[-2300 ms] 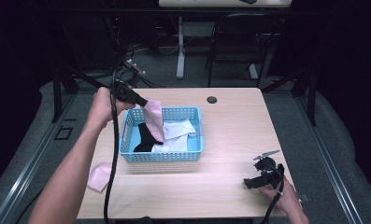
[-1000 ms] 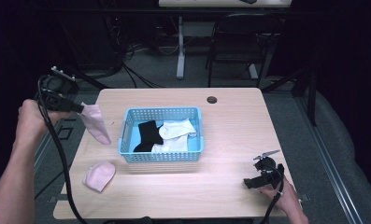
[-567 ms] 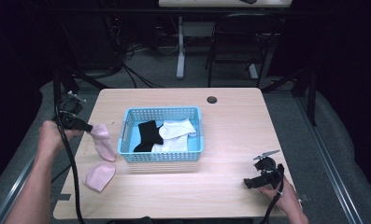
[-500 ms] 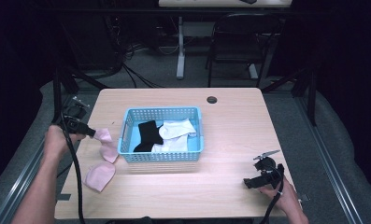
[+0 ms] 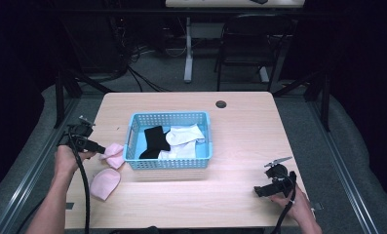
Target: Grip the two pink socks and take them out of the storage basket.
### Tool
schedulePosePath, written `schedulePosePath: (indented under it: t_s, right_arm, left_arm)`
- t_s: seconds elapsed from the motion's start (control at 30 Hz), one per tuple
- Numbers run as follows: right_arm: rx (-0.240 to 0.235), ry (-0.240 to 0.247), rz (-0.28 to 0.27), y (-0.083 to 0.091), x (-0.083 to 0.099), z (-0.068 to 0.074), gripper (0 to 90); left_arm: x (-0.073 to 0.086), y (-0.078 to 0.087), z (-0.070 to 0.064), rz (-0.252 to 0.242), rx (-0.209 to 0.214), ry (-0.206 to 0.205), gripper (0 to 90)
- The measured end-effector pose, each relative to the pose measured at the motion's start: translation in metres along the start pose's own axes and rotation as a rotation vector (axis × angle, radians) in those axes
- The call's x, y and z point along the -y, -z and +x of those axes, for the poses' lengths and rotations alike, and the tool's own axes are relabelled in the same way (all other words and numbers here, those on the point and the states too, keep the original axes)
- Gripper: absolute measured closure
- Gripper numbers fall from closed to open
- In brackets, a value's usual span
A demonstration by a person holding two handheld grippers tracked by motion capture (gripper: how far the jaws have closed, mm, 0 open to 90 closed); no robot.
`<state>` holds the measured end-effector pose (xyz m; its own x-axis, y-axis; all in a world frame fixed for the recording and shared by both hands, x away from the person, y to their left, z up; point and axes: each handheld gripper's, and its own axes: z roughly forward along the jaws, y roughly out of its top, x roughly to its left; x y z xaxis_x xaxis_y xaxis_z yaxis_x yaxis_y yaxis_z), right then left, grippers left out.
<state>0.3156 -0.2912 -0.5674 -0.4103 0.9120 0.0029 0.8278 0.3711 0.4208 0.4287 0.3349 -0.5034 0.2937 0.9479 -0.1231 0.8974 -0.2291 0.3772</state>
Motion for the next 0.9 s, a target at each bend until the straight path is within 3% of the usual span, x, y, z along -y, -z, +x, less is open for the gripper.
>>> schedulePosePath:
  t_s: [0.1, 0.13, 0.17, 0.33, 0.47, 0.57, 0.6, 0.8, 0.9]
  right_arm:
    - [0.000, 0.000, 0.000, 0.000, 0.000, 0.000, 0.0]
    - [0.000, 0.000, 0.000, 0.000, 0.000, 0.000, 0.0]
    - [0.000, 0.001, -0.001, 0.000, 0.000, 0.000, 0.0]
    - [0.001, -0.001, -0.001, 0.000, 0.000, 0.000, 0.0]
    - [0.000, -0.001, -0.001, 0.000, 0.000, 0.000, 0.0]
    - [0.000, -0.001, -0.001, 0.000, 0.000, 0.000, 0.0]
    - [0.000, -0.001, -0.001, 0.000, 0.000, 0.000, 0.0]
    - [-0.001, -0.002, -0.002, 0.000, 0.000, 0.000, 0.0]
    - [-0.001, -0.003, -0.005, 0.000, 0.000, 0.000, 0.0]
  left_arm:
    - [0.006, 0.005, -0.001, -0.036, -0.020, 0.016, 44.6]
    - [0.008, 0.008, -0.002, -0.048, -0.021, 0.019, 44.6]
    - [0.010, 0.012, -0.003, -0.062, -0.023, 0.020, 36.9]
    - [0.029, 0.034, -0.016, -0.138, -0.035, 0.000, 16.0]
    - [0.045, 0.042, -0.024, -0.178, -0.042, -0.002, 11.9]
    - [0.066, 0.042, -0.032, -0.176, -0.055, -0.002, 4.6]
    - [0.066, 0.042, -0.032, -0.176, -0.055, -0.002, 3.4]
    - [0.098, 0.038, -0.040, -0.180, -0.093, -0.003, 0.1]
    - [0.106, 0.039, -0.041, -0.195, -0.087, 0.015, 0.0]
